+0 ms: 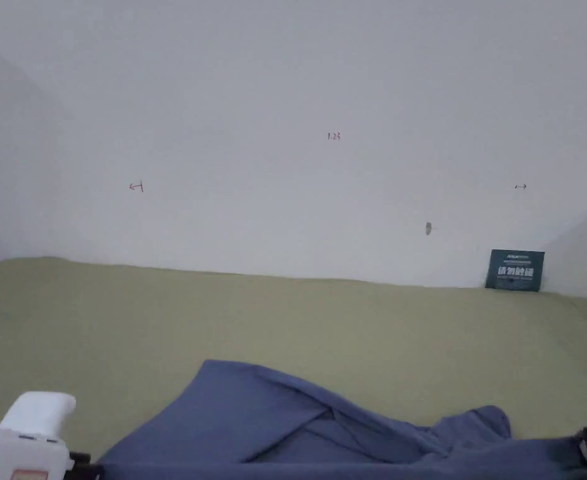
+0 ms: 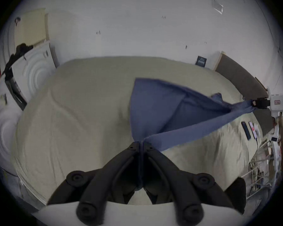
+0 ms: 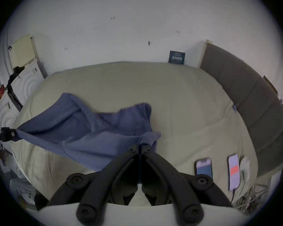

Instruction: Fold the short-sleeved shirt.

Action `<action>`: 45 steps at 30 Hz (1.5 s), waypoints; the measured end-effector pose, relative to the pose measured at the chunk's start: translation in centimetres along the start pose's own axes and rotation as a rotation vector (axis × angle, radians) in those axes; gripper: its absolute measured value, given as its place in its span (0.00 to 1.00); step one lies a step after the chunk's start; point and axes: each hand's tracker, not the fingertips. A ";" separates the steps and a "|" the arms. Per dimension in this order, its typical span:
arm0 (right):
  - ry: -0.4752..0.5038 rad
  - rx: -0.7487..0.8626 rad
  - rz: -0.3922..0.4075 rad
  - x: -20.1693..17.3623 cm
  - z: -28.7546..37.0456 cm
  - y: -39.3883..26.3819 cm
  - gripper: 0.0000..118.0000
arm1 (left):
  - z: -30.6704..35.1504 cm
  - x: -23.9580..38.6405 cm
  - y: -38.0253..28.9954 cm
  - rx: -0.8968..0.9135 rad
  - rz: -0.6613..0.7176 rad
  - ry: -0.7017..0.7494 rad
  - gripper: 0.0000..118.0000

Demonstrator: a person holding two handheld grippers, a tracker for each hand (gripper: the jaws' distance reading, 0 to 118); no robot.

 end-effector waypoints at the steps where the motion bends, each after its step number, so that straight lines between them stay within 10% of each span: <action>1: 0.003 -0.005 -0.005 0.0 0.7 -1.7 0.01 | -0.1 -0.8 -1.4 -0.008 0.004 -0.001 0.04; 18: 0.098 -0.143 -0.096 2.8 2.2 -21.6 0.02 | 0.9 -0.3 -18.1 -0.220 0.150 -0.053 0.06; 20: 0.098 -0.163 -0.107 3.0 2.4 -21.4 0.21 | 1.0 -0.2 -17.9 -0.230 0.158 -0.036 0.30; 21: 0.059 -0.205 -0.098 3.0 2.6 -21.2 0.48 | 1.1 -0.3 -17.6 -0.252 0.153 0.035 0.60; 23: 0.056 -0.199 -0.071 3.1 3.2 -20.8 0.82 | 1.8 -0.4 -16.8 -0.233 0.144 0.049 0.74; 30: 0.081 -0.081 -0.066 1.7 4.5 -16.8 0.75 | 3.1 2.6 -10.5 -0.069 0.091 -0.008 0.71; 32: 0.079 -0.074 -0.064 0.7 4.2 -15.6 0.40 | 2.2 4.1 -8.9 -0.065 0.059 -0.002 0.60; 34: 0.073 -0.064 -0.042 -0.2 3.8 -14.7 0.31 | 1.1 5.0 -7.8 -0.040 0.041 -0.021 0.54; 35: 0.064 -0.054 -0.033 -0.8 3.4 -14.4 0.03 | 0.4 5.6 -7.0 -0.031 0.042 -0.034 0.30; 36: 0.067 -0.050 -0.040 -1.0 3.3 -14.3 0.00 | -0.1 5.9 -6.3 -0.019 0.035 -0.030 0.00; 45: 0.103 -0.038 0.012 -2.3 -0.9 -10.7 0.00 | -10.0 5.6 4.6 -0.053 -0.090 -0.024 0.00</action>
